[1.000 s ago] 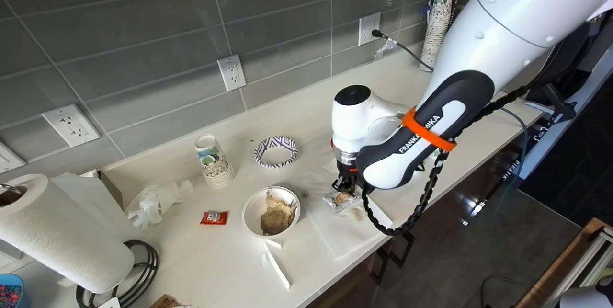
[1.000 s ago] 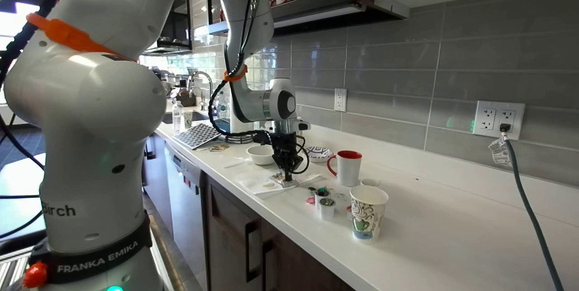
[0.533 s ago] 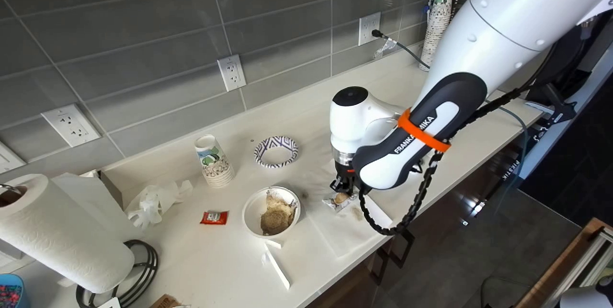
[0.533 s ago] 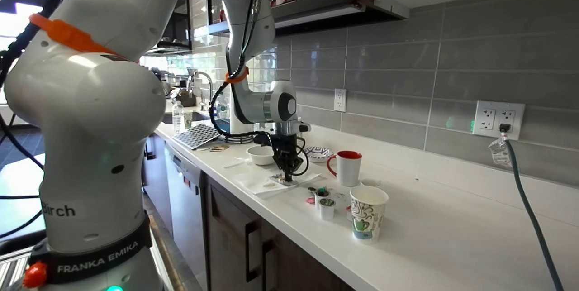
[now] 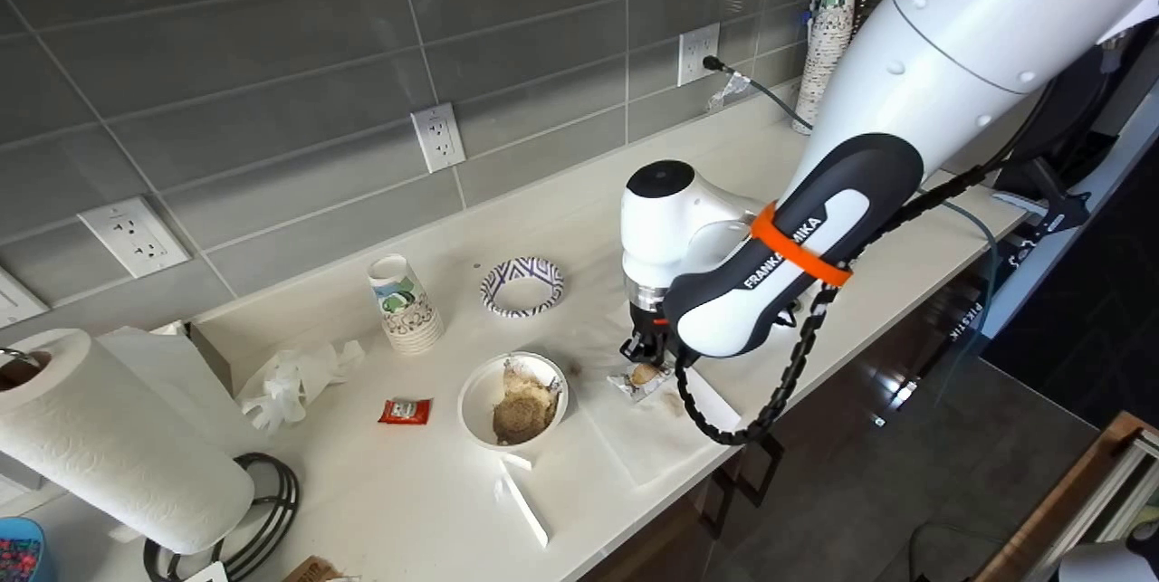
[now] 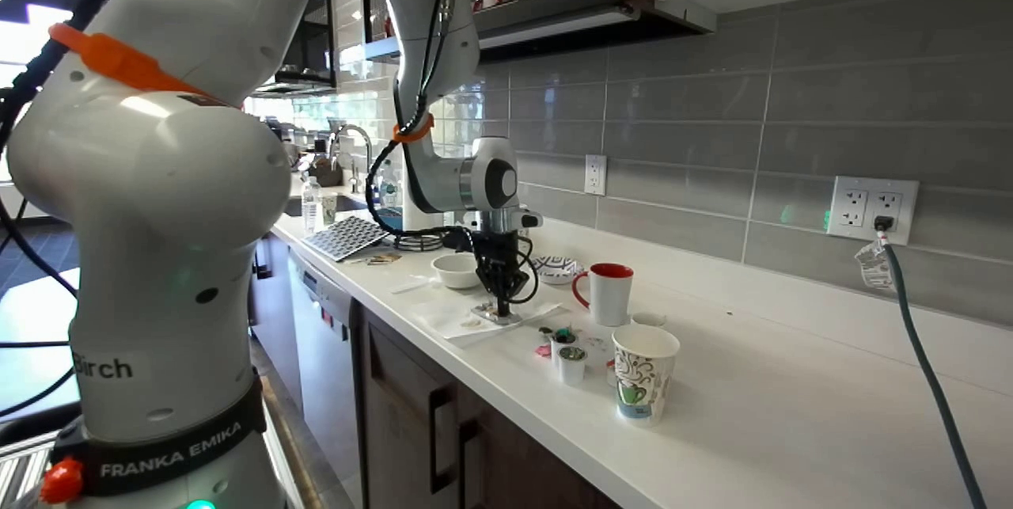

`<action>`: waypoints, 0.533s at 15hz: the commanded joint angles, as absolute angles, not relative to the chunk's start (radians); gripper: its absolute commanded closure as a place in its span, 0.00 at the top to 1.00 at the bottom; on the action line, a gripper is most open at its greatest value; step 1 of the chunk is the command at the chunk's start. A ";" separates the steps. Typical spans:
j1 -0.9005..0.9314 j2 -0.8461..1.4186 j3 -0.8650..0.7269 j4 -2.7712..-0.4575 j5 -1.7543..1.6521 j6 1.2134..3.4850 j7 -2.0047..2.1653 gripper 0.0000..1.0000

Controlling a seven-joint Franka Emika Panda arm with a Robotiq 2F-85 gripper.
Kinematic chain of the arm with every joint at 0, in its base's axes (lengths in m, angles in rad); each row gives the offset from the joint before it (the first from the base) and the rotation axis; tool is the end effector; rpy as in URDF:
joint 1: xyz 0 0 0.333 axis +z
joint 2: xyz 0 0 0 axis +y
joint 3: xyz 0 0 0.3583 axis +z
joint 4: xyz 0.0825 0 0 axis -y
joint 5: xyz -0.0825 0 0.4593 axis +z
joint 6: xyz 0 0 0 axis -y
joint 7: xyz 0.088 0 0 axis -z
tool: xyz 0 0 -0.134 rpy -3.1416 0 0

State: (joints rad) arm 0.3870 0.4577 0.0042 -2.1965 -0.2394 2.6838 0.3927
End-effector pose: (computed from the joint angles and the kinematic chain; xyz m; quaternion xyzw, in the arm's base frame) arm 0.5637 0.2377 0.1192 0.9929 0.1054 0.0341 0.0437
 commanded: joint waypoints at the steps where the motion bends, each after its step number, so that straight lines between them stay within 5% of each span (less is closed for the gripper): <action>1: 0.398 0.421 0.018 -2.212 -0.228 2.656 0.402 0.00; 8: 0.389 0.456 0.022 -2.207 -0.232 2.654 0.399 0.00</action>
